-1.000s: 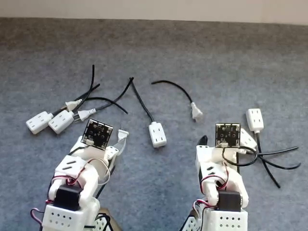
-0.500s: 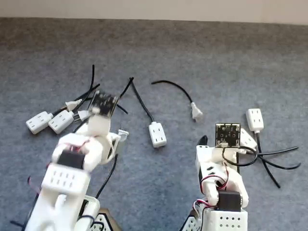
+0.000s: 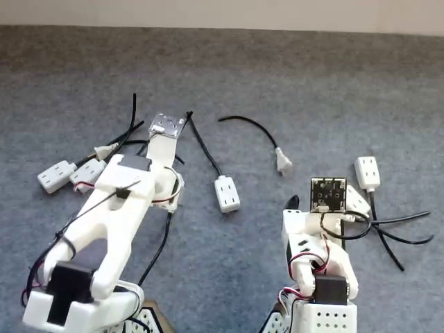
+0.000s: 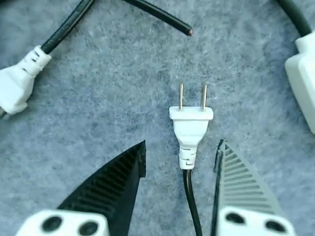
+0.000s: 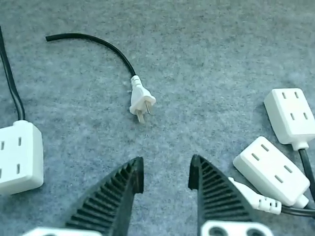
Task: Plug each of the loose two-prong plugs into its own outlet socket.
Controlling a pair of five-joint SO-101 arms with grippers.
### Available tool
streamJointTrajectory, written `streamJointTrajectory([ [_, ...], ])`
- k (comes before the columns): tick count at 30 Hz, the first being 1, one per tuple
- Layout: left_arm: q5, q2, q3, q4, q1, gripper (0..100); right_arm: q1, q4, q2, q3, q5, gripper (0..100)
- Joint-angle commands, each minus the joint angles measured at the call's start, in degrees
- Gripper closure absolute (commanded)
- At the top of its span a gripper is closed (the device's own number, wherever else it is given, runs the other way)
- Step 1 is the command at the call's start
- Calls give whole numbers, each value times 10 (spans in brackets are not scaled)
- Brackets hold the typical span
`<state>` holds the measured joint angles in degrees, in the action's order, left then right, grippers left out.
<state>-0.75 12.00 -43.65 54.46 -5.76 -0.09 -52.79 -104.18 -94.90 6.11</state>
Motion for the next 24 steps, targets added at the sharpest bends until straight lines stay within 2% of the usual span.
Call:
streamJointTrajectory([
  [1, 3, -12, 34, -10, 0, 772, -4, 18, -4, -71, 14, 836],
  [7, 4, -16, 37, -18, -29, 772, -5, 18, -4, -71, 14, 836],
  [11, 34, -17, 35, -29, -27, 772, -5, 18, -4, -71, 14, 836],
  [24, 40, -55, 29, -47, -28, 773, -5, 18, -4, -71, 13, 836],
])
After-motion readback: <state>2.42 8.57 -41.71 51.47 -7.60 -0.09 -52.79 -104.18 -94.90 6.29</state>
